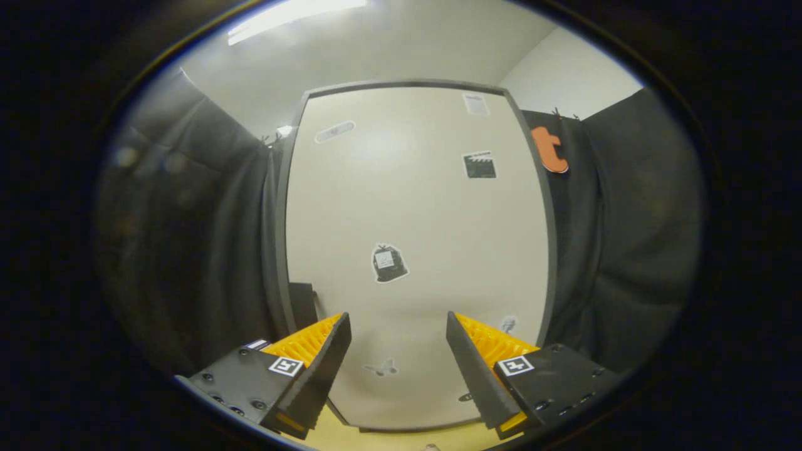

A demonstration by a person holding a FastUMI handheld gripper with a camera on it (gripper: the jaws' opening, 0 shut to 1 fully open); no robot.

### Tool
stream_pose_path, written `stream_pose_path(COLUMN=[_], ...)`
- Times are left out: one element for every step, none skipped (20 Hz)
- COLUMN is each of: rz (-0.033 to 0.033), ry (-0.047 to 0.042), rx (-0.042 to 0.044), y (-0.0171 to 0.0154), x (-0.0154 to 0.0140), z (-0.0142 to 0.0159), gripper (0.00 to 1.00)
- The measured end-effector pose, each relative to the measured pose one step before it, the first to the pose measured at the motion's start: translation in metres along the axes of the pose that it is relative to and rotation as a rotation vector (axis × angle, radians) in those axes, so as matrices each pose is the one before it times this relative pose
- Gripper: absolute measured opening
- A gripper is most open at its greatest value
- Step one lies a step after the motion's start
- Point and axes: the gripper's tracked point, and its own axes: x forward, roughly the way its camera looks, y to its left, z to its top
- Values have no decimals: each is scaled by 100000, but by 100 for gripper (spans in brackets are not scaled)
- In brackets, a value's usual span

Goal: Open the shoe cabinet door, grab the shoes and put them into the shoe cabinet, then close the shoe cabinet door.

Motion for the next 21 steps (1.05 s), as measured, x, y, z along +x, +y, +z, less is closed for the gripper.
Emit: stream_pose_path(rz=[-321, 165, 449, 465, 301, 388, 501, 224, 297, 154, 25, 207, -100, 68, 141, 227, 202, 291, 305, 363, 395], ry=[-41, -22, 245, 275, 308, -88, -232, -564, -756, -725, -549, -174, 329, 463, 434, 329, 200, -111, -138, -69, -82], rx=[16, -65, -230, -539, -640, -509, -394, -259, -96, -171, -46, -138, 53, 206, 370, 382, 150, -37, -186, -153, 51], y=[-337, -168, -135, -68, -142, -138, -93, -195, -216, -220, -294, -246, -265, -242, -216, -136, -18, 39, 106, 129, 193], x=[-1002, -1010, -1027, -906, -822, -744, -718, -550, -424, -496, -337, -278, -206, -160, -121, -72, -135, -59, -164, -103, -79], z=[210, 267, 156, 79, 93, 138, 218, 311, 326, 317, 317, 162, 14, -16, -71, 2, -13, 38, 36, 47, 50], gripper=[96, 96, 96, 96, 96, 96, 96, 96, 96, 96, 96, 96, 96, 96, 96, 96, 96, 96, 96, 96, 96])
